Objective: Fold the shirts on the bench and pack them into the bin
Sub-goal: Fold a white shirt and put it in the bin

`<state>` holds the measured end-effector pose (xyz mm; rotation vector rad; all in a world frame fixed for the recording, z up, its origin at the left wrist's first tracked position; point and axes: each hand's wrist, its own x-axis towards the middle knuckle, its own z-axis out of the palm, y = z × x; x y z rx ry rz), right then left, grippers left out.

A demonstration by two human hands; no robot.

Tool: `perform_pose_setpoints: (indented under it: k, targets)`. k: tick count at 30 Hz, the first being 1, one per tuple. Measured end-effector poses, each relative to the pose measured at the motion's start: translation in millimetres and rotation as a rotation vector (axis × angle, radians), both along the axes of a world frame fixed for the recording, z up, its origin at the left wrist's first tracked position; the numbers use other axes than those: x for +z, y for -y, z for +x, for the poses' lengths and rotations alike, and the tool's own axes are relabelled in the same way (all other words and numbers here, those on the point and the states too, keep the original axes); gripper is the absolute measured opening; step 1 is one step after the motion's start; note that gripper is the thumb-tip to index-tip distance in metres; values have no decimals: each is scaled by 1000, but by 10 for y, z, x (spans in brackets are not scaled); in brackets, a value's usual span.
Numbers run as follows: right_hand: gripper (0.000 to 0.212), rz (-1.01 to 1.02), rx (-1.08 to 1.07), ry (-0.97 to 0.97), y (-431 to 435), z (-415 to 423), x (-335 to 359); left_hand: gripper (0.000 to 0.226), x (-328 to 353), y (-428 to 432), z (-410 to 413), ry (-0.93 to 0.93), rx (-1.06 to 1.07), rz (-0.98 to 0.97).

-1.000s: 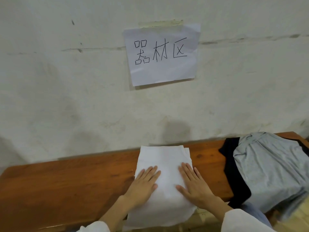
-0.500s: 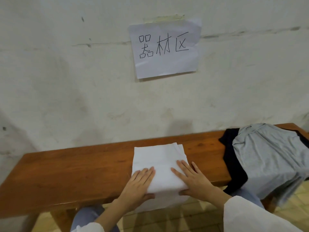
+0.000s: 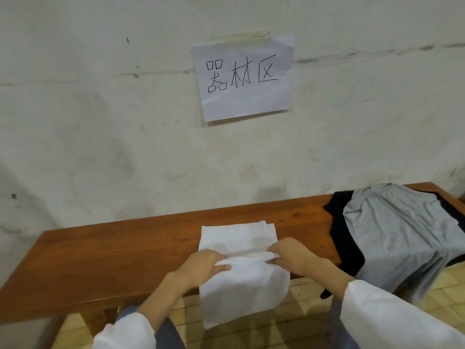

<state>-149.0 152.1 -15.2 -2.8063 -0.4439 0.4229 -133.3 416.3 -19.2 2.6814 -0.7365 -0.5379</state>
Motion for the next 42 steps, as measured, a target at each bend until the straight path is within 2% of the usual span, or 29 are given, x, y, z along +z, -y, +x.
perform_pose_setpoints:
  k: [3, 6, 9, 14, 16, 19, 20, 22, 25, 29, 31, 33, 35, 37, 39, 42]
  targets:
    - [25, 29, -53, -42, 28, 121, 189, 29, 272, -9, 200, -91, -18, -14]
    - [26, 52, -88, 29, 44, 299, 554, 24, 672, 72, 377, -70, -27, -34]
    - [20, 79, -164, 195, 82, 534, 983, 18, 1136, 185, 624, 135, 42, -11]
    - [16, 274, -236, 680, 157, 730, 1357, 17, 1661, 281, 758, 510, 140, -95]
    - [21, 299, -210, 789, 142, 661, 1325, 17, 1590, 283, 740, 646, 97, -119]
    - [34, 263, -129, 857, 137, 452, 969, 20, 1166, 231, 577, 672, -8, -120]
    - [41, 234, -120, 808, 139, 368, 771, 28, 958, 203, 504, 652, -71, -87]
    - [48, 145, -132, 549, 117, 139, 403, 47, 540, 182, 294, 541, -173, 50]
    - [50, 29, -142, 237, 78, -228, -162, 58, 61, 169, -40, 308, -213, 212]
    - [58, 25, -195, 154, 24, -413, -395, 65, -75, 155, -111, 114, -170, 194]
    - [52, 8, -223, 152, 19, -380, -371, 59, -17, 145, -41, -22, -163, 170]
    - [38, 80, -358, 157, -2, -271, -304, 48, 20, 158, 46, -145, -92, 82]
    - [28, 215, -528, 129, -2, -94, -199, 33, -8, 177, 176, -121, 33, -29]
    - [26, 291, -587, 169, 19, 117, -150, 23, -70, 170, 363, 76, 155, -45]
    - [30, 308, -535, 195, 40, 395, -150, 28, -153, 141, 609, 241, 270, -5]
    - [39, 289, -439, 125, 21, 781, -166, 41, -214, 113, 868, 234, 403, 28]
